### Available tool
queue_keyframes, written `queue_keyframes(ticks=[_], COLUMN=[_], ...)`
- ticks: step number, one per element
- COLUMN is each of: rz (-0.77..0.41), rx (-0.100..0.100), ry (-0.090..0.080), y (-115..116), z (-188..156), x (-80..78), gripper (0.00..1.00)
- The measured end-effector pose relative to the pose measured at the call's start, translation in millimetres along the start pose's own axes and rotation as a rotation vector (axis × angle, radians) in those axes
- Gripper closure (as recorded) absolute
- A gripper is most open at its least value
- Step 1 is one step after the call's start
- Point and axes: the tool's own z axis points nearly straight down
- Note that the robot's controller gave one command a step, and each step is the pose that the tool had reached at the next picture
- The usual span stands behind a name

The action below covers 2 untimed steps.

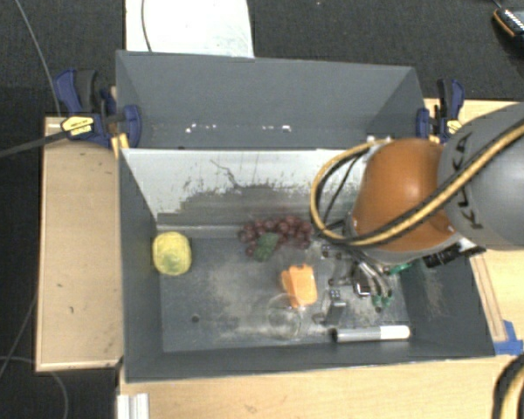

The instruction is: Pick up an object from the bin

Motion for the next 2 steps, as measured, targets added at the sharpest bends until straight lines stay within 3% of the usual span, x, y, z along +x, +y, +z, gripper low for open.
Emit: queue_keyframes(ticks=[1, 2], rz=[0.0, 0.063], rx=[0.0, -0.003], ry=[0.0, -0.011], y=[0.0, 4.4], z=[0.0, 64.7], x=[0.0, 2.9], gripper=[0.0, 0.0])
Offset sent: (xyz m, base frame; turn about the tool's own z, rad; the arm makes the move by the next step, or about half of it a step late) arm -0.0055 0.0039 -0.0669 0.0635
